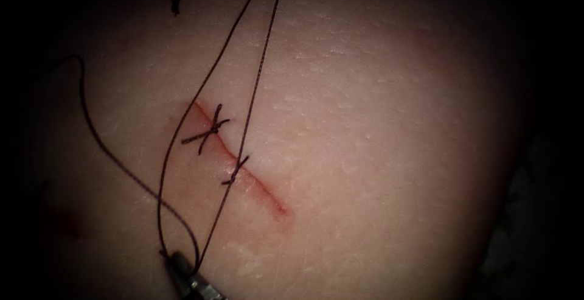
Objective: Wound Closure
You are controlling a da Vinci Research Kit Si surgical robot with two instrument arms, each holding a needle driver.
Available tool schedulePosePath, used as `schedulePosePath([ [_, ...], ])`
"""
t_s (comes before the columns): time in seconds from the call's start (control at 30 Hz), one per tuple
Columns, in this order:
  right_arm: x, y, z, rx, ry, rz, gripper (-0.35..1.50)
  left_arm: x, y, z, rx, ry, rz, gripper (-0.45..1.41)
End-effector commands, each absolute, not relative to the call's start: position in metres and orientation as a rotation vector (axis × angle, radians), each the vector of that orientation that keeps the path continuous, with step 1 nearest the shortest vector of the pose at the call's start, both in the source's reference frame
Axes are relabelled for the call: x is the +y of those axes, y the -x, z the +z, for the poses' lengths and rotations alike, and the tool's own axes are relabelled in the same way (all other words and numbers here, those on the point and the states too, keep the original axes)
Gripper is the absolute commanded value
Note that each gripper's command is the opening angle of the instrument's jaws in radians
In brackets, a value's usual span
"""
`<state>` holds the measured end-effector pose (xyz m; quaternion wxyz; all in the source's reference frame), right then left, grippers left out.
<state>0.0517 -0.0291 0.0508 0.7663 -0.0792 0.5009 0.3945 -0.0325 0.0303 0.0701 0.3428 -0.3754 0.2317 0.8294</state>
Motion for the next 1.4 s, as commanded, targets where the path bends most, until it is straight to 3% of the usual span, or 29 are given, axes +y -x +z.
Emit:
schedulePosePath([
  [0.03, -0.03, -0.0527, 0.051, 1.089, 0.169, 0.858, -0.35, 0.03, 0.0331, 0.071, 0.603, 0.977, 2.16, -0.45],
  [0.67, -0.03, -0.0526, 0.052, 1.107, 0.167, 0.829, -0.35, 0.027, 0.0318, 0.069, 0.563, 0.985, 2.259, -0.45],
  [0.7, -0.03, -0.0528, 0.052, 1.122, 0.151, 0.816, -0.23, 0.026, 0.0316, 0.069, 0.546, 0.996, 2.273, -0.45],
  [0.73, -0.03, -0.0528, 0.052, 1.125, 0.147, 0.813, 0.24, 0.026, 0.0316, 0.069, 0.532, 1.007, 2.282, -0.45],
  [0.77, -0.03, -0.0528, 0.052, 1.125, 0.147, 0.813, 0.24, 0.026, 0.0316, 0.069, 0.532, 1.007, 2.282, -0.45],
  [0.8, -0.03, -0.0529, 0.051, 1.126, 0.146, 0.812, 0.61, 0.025, 0.0315, 0.069, 0.514, 1.023, 2.294, -0.45],
  [0.83, -0.03, -0.053, 0.051, 1.126, 0.143, 0.813, 1.18, 0.024, 0.0313, 0.068, 0.484, 1.051, 2.313, -0.45],
  [1.03, -0.031, -0.0555, 0.048, 1.152, 0.091, 0.787, 1.48, 0.021, 0.0302, 0.067, 0.448, 1.096, 2.354, -0.45],
  [1.4, -0.038, -0.0601, 0.039, 1.185, -0.071, 0.533, 1.48, 0.015, 0.0281, 0.064, 0.379, 1.169, 2.427, -0.45],
])
